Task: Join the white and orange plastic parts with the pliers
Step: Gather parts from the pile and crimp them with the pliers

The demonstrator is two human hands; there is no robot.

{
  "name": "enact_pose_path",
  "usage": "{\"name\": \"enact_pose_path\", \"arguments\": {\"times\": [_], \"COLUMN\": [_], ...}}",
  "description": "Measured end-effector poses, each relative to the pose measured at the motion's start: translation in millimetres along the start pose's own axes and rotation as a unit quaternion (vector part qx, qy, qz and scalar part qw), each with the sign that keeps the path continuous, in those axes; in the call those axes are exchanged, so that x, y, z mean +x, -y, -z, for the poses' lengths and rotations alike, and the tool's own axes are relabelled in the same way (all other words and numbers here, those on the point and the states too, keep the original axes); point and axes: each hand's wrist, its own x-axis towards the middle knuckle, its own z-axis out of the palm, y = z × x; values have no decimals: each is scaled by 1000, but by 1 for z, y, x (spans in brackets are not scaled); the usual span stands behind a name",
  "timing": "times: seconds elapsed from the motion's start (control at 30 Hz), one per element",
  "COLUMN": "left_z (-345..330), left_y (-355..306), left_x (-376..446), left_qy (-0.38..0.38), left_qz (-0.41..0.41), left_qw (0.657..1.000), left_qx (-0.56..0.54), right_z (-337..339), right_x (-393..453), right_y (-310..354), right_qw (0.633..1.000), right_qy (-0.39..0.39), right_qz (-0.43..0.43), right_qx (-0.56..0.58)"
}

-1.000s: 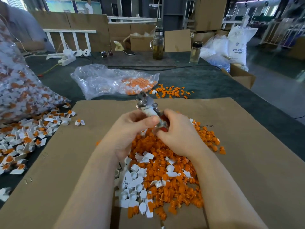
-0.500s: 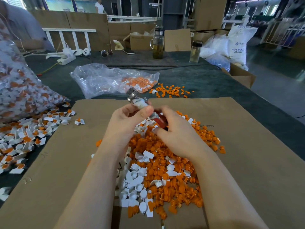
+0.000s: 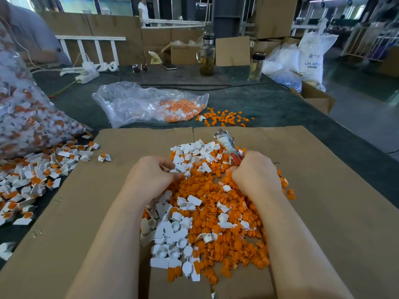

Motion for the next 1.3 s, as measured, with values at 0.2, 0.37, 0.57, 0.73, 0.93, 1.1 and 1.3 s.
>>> {"name": "enact_pose_path", "arguments": {"times": [0.2,0.37,0.57,0.73,0.93,1.1,1.3], "left_z": [-4,-5,-2,-1,-2,-3,-6], "left_y": [-4,-6,-13,-21,-26,-23,-25], "left_x": [-2,-3,-7,-13,-13,-12,-9], "left_qy": [-46,-77,-48,24,80,78,21], "left_qz": [-15,-27,-28,-18,24,7,36], "left_qw": [999,996,976,928,872,877,862], "left_qx": [-7,-45,-212,-370,-482,-474,-505], "right_z": [-2,-3,-3,-6,-5,-5,-5], "right_x": [-2,-2,-2,-1,-1,-2,-4], "right_y": [3,3,3,2,4,7,9], "right_qw": [1000,999,998,998,997,996,997], "right_qy": [-1,-5,3,8,0,14,19], "right_qz": [2,9,16,40,52,63,64], "right_qx": [-28,-43,-63,-49,-50,-59,-45]}}
